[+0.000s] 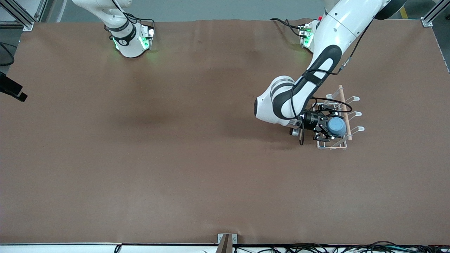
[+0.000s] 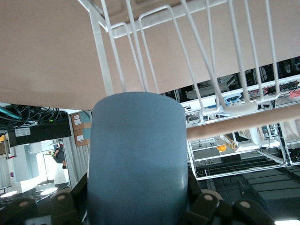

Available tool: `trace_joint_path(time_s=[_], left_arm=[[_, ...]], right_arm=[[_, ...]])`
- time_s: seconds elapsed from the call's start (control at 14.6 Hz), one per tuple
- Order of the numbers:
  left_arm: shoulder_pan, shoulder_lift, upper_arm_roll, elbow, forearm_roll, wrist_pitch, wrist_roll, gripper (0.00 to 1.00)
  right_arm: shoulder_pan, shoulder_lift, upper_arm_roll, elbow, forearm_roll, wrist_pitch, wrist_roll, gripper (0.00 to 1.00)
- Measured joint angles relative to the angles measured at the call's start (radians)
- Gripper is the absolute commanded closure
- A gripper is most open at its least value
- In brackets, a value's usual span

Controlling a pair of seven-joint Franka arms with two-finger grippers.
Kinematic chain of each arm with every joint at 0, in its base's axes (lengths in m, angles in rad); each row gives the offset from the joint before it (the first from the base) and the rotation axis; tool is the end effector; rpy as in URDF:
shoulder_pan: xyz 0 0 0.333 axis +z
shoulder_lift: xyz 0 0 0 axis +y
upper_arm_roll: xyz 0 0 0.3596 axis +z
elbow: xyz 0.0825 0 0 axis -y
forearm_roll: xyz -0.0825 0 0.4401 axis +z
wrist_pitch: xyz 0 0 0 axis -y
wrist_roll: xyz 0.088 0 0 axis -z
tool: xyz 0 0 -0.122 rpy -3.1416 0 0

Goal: Hang cup on cup holder
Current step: 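Move the cup with the left gripper over the cup holder hooks, then lower the cup onto a holder hook with the left gripper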

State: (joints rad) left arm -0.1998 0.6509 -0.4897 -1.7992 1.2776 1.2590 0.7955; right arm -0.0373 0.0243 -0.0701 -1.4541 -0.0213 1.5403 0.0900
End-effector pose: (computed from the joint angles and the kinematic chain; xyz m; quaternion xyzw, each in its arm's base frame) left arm 0.5826 -0.2661 0.2219 -0.4421 0.6456 0.4485 0.4319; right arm 0.6134 -0.0682 0.6970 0.9945 -0.0991 0.0309 0.0118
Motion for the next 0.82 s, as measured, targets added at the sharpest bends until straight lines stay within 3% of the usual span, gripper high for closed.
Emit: trace_joint_path(time_s=[0.34,0.41,0.55,0.69,0.82], left_arm=[[0.010,0.008,0.000,0.004,-0.030,0.025,-0.055,0.91],[0.012,0.008,0.000,0.013,-0.043,0.028,-0.060,0.83],[0.017,0.009,0.000,0.044,-0.096,0.033,-0.078,0.54],[0.020,0.008,0.001,0.090,-0.157,0.033,-0.102,0.34],[0.024,0.005,0.003,0.125,-0.190,0.032,-0.109,0.20]], right_arm=[[0.001,0.000,-0.004,0.000,0.000,0.000,0.000,0.00],[0.002,0.000,-0.004,0.000,0.000,0.000,0.000,0.00],[0.005,0.000,-0.004,0.000,0.000,0.000,0.000,0.00],[0.007,0.000,-0.004,0.000,0.000,0.000,0.000,0.00],[0.007,0.000,-0.004,0.000,0.000,0.000,0.000,0.00]])
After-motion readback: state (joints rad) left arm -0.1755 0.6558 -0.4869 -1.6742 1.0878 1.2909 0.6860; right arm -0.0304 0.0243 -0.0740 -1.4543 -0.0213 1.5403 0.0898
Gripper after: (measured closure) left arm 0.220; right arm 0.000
